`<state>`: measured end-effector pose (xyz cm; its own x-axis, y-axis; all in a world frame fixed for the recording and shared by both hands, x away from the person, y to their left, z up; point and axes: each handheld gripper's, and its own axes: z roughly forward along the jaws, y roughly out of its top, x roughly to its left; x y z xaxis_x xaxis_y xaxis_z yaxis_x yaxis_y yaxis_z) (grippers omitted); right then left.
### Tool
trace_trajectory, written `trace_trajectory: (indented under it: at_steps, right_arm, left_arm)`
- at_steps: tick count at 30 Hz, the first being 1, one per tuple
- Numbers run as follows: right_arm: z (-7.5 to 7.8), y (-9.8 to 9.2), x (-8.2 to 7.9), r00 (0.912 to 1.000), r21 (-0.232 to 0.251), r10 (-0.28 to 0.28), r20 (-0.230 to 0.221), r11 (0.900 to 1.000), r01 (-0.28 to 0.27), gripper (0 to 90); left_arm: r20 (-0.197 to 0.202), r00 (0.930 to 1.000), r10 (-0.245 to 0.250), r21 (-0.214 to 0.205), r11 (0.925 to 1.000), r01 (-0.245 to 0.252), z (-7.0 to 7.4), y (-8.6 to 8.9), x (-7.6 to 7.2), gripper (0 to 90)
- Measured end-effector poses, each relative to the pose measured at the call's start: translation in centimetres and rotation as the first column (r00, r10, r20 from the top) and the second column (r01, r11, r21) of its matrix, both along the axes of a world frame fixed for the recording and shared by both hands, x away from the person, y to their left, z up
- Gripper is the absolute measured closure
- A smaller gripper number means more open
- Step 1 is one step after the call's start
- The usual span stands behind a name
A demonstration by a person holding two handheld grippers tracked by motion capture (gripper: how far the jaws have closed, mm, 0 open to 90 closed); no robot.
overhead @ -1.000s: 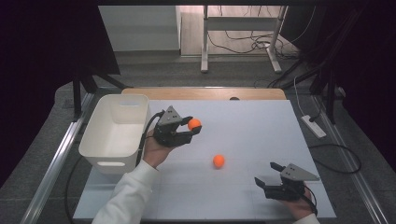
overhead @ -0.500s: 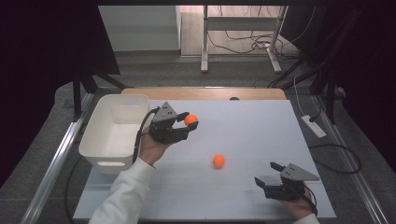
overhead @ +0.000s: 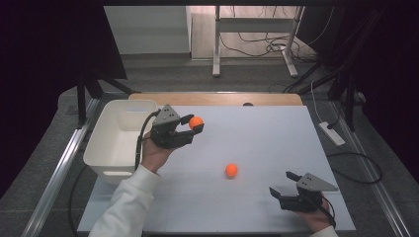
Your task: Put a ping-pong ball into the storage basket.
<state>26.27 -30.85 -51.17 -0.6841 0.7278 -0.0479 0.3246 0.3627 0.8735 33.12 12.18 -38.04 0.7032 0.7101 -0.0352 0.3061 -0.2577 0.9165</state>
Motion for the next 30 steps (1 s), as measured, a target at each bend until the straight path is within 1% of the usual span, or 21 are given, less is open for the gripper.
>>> trace_trajectory:
  at_steps: [13,21,30]
  right_arm:
    - [0.0,-0.1,0.1,0.9999,0.001,-0.014,0.000,0.9999,0.014,14.9]
    - [0.1,-0.2,0.0,0.9999,0.003,-0.014,0.001,0.9999,0.014,14.9]
    - [0.1,-0.2,0.1,0.9997,0.005,-0.024,0.000,0.9997,0.024,14.9]
  left_arm:
    - [0.016,0.9991,0.040,-0.003,0.9992,-0.040,1.1,1.5,0.2,50.0]
    - [0.023,0.9977,0.063,0.007,0.9980,-0.064,1.4,2.2,0.3,50.0]
    - [0.026,0.9948,0.098,0.007,0.9951,-0.099,1.7,3.5,0.4,50.0]
